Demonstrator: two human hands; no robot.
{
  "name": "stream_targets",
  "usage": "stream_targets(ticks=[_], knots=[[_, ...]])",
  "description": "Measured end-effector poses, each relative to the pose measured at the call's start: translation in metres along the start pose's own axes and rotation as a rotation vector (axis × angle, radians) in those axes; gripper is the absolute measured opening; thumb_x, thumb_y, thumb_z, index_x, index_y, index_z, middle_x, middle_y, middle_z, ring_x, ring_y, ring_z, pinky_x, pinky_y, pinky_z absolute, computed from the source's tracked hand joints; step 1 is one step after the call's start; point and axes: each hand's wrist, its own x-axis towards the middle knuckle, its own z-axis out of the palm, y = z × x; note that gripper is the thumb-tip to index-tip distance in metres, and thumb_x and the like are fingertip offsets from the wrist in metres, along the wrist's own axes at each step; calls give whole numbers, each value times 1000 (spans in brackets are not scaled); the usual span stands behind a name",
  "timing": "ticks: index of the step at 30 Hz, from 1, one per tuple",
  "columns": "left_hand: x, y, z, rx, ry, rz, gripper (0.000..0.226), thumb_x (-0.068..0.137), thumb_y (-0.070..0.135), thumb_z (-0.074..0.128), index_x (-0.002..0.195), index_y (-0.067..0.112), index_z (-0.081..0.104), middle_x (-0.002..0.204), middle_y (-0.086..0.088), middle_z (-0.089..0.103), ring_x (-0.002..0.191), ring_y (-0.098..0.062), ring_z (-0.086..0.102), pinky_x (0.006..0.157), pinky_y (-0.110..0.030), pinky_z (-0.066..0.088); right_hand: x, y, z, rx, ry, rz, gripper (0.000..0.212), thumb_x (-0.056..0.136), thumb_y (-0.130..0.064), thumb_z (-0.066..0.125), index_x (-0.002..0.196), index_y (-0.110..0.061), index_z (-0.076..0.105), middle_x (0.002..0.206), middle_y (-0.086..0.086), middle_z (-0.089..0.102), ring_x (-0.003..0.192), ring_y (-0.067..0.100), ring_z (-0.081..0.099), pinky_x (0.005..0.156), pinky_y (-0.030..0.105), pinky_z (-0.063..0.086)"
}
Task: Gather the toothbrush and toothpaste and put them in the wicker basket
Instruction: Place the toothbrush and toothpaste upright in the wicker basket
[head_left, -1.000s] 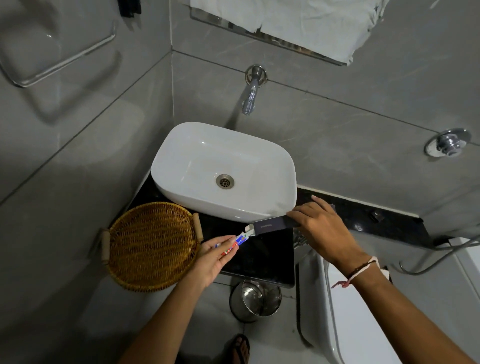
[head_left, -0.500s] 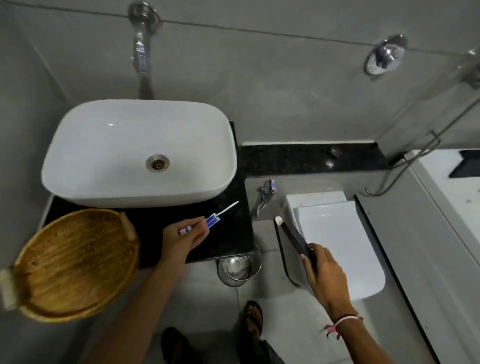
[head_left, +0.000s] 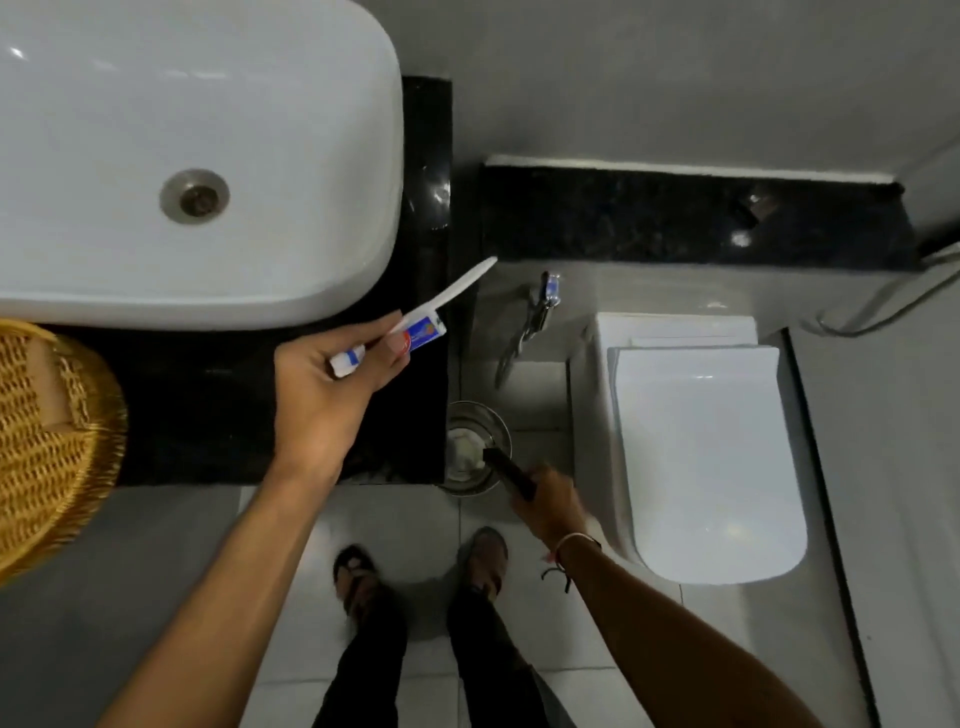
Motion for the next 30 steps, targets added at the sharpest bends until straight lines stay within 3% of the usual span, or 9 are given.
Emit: stream_targets(ticks=[4, 9, 11, 14, 16, 18, 25, 30], knots=[[6, -10, -2, 36, 42, 26, 24, 85, 6, 74, 108, 13, 77, 107, 0, 80, 105, -20, 75, 81, -24, 63, 52, -1, 37, -102, -12, -15, 32, 92, -21, 64, 121, -15, 53, 108, 9, 66, 95, 27, 67, 84, 46, 60], [9, -22, -10, 66, 57, 91, 22, 85, 7, 76, 106, 10, 77, 106, 0, 81, 103, -19, 76, 81, -25, 63, 90, 21, 86, -203, -65, -25, 46, 94, -20, 59, 136, -14, 41, 128, 14, 58, 111, 31, 62, 92, 48, 58], [9, -21, -12, 95, 45, 120, 21, 85, 8, 76, 106, 12, 77, 106, 1, 81, 103, -19, 76, 81, -25, 63, 92, 33, 94, -302, -89, -51, 72, 88, -28, 68, 147, -17, 28, 144, 15, 47, 129, 33, 49, 107, 49, 48], [4, -21, -15, 101, 50, 111, 21, 85, 8, 77, 105, 12, 77, 105, 2, 81, 102, -20, 76, 82, -25, 63, 83, 44, 89, -513, -86, -109, 105, 82, -55, 68, 156, -19, 3, 165, 18, 14, 152, 37, 13, 125, 56, 14], [1, -22, -18, 83, 58, 91, 20, 85, 8, 77, 105, 13, 78, 104, 2, 81, 102, -20, 76, 82, -25, 63, 78, 45, 81, -599, -75, -147, 117, 79, -70, 62, 156, -22, -12, 166, 20, -7, 153, 38, -7, 123, 64, 3], [-3, -20, -20, 67, 51, 79, 21, 84, 9, 77, 105, 13, 78, 104, 1, 81, 102, -21, 76, 82, -24, 63, 67, 41, 67, -643, -61, -181, 122, 74, -77, 58, 154, -24, -18, 164, 21, -14, 152, 39, -14, 121, 68, 0], [-24, -9, -36, 63, 27, 28, 22, 83, 9, 78, 105, 13, 79, 105, -5, 80, 101, -23, 76, 80, -25, 63, 17, 10, 19, -651, 17, -226, 127, 69, -83, 57, 154, -28, -19, 165, 20, -15, 152, 39, -16, 118, 71, -1], [-36, 21, -48, 114, 5, 18, 17, 76, 14, 81, 92, 17, 83, 99, -9, 77, 95, -31, 75, 83, -38, 63, -25, -48, -39, -595, 242, -341, 127, 65, -86, 53, 154, -30, -20, 167, 17, -9, 153, 36, -15, 118, 72, -3]])
